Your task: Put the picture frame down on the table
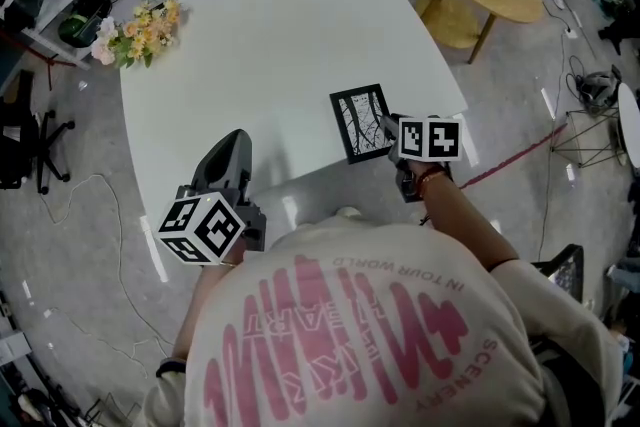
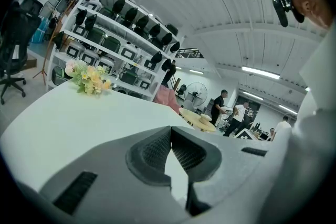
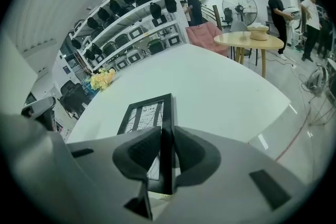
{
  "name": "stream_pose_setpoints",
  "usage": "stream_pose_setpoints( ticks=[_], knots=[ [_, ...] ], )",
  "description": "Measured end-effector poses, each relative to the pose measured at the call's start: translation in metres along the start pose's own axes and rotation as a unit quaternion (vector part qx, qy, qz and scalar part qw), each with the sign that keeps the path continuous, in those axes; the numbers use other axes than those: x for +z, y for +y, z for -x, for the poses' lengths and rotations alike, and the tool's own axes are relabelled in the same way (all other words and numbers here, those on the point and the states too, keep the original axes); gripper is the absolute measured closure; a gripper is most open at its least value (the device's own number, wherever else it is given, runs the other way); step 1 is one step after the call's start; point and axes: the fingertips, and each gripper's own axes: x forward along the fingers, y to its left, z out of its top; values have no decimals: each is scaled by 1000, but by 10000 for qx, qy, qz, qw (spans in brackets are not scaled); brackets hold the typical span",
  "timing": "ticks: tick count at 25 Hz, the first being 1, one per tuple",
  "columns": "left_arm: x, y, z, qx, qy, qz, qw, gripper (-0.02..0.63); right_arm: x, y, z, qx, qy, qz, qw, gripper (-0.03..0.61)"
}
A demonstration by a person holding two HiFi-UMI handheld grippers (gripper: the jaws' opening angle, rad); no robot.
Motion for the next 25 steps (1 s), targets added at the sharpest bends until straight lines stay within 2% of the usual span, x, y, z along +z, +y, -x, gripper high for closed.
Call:
stream_pose_setpoints(
  ticks=[7, 10, 15, 21, 25],
  knots=[
    [-2, 0, -1, -46, 14, 21, 10000, 611, 0, -2, -1, -44, 112, -41, 9999, 488],
    [-2, -1, 0, -87, 10, 9, 10000, 609, 1, -5, 1, -117, 75, -137, 9998, 458],
    [1, 0, 5, -111, -7, -22, 9999, 610, 2, -6, 4, -303, 25, -129, 9995, 448],
    [2, 0, 12, -158, -55, -27, 9999, 609, -1, -6, 8, -471, -88, -163, 9987, 449],
    [5, 1, 14, -250, -84, -70, 9996, 609, 0, -3, 14, -550, -284, -369, 9974, 449]
  ],
)
